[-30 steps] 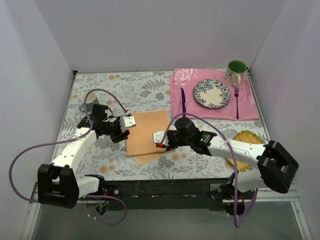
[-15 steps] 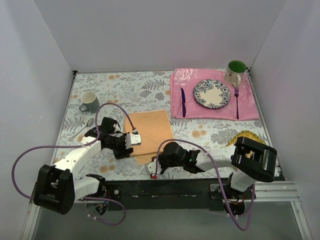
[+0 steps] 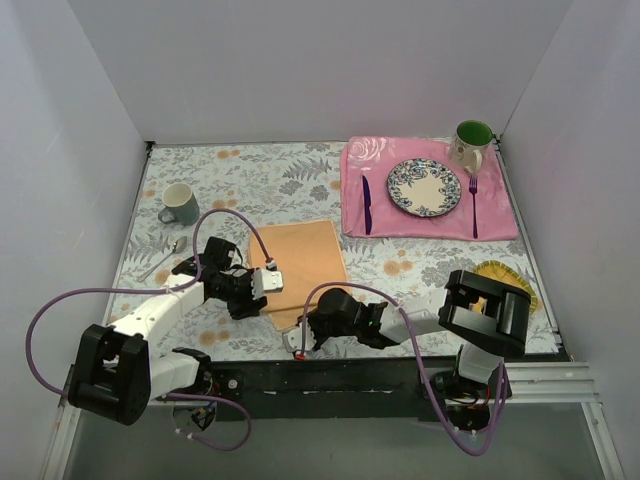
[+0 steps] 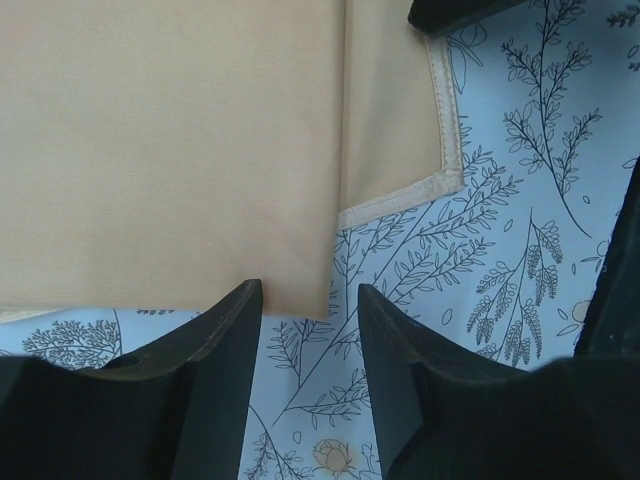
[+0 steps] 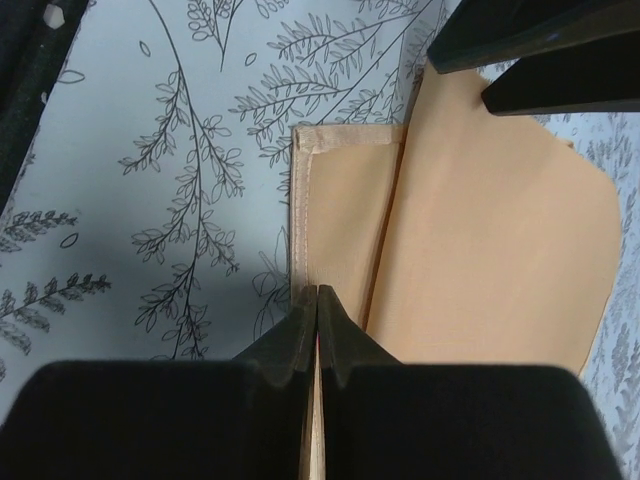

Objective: Fold the napkin into a case and place the utensils inside
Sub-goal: Smooth out the lower triangle-folded napkin at the center of the board.

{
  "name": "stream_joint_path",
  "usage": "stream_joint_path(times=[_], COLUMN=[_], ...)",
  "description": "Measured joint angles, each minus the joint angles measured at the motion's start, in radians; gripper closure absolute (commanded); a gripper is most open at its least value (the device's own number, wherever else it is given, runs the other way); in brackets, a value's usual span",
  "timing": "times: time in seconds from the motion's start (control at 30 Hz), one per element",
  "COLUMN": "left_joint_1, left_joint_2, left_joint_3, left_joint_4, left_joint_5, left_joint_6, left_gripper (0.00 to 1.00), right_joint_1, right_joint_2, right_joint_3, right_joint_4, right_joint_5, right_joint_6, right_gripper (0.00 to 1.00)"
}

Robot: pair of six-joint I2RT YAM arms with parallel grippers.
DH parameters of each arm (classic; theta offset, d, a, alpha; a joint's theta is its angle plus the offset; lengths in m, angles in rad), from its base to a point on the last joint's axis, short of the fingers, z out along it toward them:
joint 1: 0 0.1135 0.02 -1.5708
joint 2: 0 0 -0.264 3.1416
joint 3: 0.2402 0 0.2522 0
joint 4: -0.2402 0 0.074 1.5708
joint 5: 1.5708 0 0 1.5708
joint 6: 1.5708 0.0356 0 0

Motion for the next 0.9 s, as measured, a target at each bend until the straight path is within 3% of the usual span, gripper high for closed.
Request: stream_joint_path(times=[0.1,0.33,0.47,0.6,0.73,0.8,0.9], left_joint_1=[0.0,-0.011,-0.022,-0.043,-0.052,-0.053,-0.053], left_joint_2=[0.0,0.002,0.013,0.014,0.015,0.02,0.043], left_joint_3=[-0.012,-0.026,-0.035,-0.035,-0.032,-0.027,-0.011], left_joint_4=[-0.002,0.008,0.025,0.033,0.033,0.033,0.032], left_joint_5=[-0.009,-0.024,-0.037,-0.043,-0.042,-0.043,-0.043], left_joint_6=[0.003,0.02,0.024,0.013,-0.007,-0.022,-0.05], left_gripper=[0.58,0.75,0.87,0.99,1.0,1.0,1.0], right_joint_1=[0.0,0.0,0.0,0.0,0.0,0.0,0.0], right_joint_2=[0.015,0.026,0.026,0.026,0.006,-0.028,-0.073], right_joint_3=[0.002,0.002,0.002,0.008,0.021,0.034,0.093], right_joint_4=[0.016,0.037,0.037,0.042,-0.005,-0.05,-0.132], right_joint_5=[0.012,0.035,0.046,0.057,0.047,0.02,-0.032], right_joint_6=[0.0,0.011,0.016,0.018,0.045,0.074,0.151], right_gripper=[0.95,0.94,0.77,0.72,0.84,0.98,0.99])
